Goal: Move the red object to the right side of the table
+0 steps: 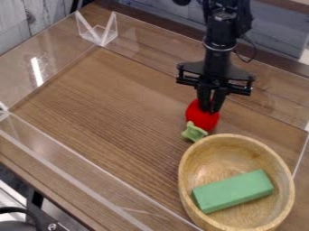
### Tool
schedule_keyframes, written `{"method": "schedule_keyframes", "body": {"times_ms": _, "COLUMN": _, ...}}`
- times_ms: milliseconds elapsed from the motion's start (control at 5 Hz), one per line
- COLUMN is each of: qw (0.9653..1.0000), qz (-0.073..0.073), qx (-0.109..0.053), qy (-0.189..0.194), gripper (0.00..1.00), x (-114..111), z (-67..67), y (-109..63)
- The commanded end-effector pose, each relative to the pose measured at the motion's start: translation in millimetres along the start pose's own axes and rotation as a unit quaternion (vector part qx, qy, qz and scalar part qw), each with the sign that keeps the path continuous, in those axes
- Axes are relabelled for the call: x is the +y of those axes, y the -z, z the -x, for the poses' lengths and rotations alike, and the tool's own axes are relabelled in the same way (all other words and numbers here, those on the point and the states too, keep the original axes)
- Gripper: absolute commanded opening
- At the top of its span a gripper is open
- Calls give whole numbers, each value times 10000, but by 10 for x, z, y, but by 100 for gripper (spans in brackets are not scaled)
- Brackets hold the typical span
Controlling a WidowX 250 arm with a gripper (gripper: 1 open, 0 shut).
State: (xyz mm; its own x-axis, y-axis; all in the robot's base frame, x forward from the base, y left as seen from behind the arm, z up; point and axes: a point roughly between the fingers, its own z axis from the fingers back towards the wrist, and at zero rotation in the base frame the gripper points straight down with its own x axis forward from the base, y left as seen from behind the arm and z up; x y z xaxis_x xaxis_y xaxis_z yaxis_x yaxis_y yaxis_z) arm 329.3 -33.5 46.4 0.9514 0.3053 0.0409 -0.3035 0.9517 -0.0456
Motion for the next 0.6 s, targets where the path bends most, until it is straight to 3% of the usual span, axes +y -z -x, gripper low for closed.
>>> {"method": "schedule_keyframes", "body": {"times_ms": 0, "qw": 9982, "qz": 188, "qx": -565, "qy": 51, "gripper": 0, "x": -114, "z": -110, "y": -459}}
{"method": "schedule_keyframes", "body": {"times_ms": 400, "qw": 9967, "qz": 230, "qx": -770, "qy": 136, "gripper": 0, "x": -311, "z": -66, "y": -695}}
